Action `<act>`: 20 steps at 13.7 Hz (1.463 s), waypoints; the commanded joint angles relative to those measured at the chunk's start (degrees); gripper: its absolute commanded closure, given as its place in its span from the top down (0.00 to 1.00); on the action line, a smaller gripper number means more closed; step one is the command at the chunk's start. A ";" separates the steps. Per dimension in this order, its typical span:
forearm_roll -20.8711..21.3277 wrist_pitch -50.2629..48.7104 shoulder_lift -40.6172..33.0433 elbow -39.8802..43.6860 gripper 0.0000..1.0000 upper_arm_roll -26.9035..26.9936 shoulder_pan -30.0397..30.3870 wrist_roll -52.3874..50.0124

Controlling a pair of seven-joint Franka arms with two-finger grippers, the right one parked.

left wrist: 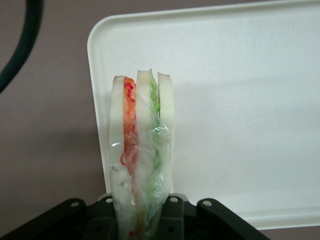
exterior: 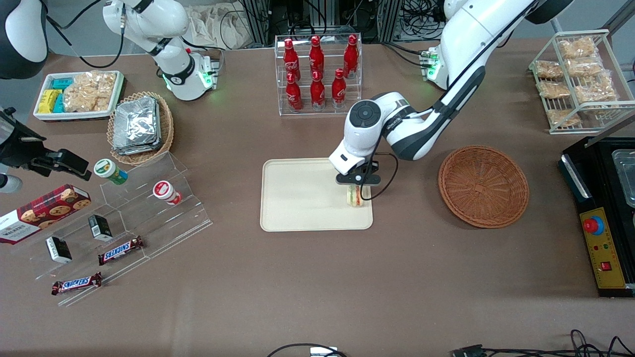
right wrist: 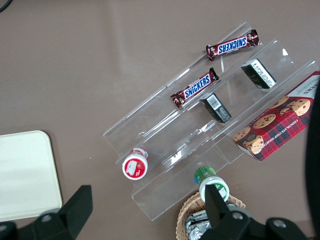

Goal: Place sandwich from basket to tray
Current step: 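Lower the sandwich onto the tray and open the left gripper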

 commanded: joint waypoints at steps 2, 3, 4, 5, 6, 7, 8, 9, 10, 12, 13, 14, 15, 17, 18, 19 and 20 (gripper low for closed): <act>4.50 -1.53 3.91 1.96 0.00 0.29 -2.08 -0.80; 4.42 -1.53 4.09 1.96 0.00 0.29 -2.17 -0.72; 4.50 -1.53 4.18 1.96 0.00 0.29 -2.60 -0.72; 4.50 -1.53 4.62 1.96 0.00 0.38 -3.13 -0.80; 4.50 -1.53 4.97 1.96 0.00 0.47 -3.13 -0.89; 4.50 -1.53 5.32 2.05 0.07 0.47 -3.22 -1.33; 4.50 -1.61 5.32 2.05 0.27 0.47 -3.22 -1.50; 4.50 -1.61 5.32 2.05 0.41 0.47 -3.22 -1.51; 4.50 -1.61 5.41 2.05 0.52 0.47 -3.22 -1.51; 4.42 -1.61 5.59 2.14 0.83 0.47 -3.05 -1.77; 4.42 -1.61 5.50 2.22 0.99 0.47 -2.87 -2.81; 4.42 -1.70 5.50 2.83 1.00 0.47 -2.87 -4.39; 4.42 -2.05 5.33 3.62 1.00 0.47 -2.78 -5.28; 3.63 -5.29 4.89 6.78 1.00 0.47 -2.61 -5.55; 3.36 -8.53 4.80 9.40 1.00 0.47 -2.52 -5.64; 3.27 -11.60 4.71 12.04 1.00 0.47 -2.43 -5.81; 3.27 -14.51 4.54 14.24 1.00 0.47 -1.82 -7.38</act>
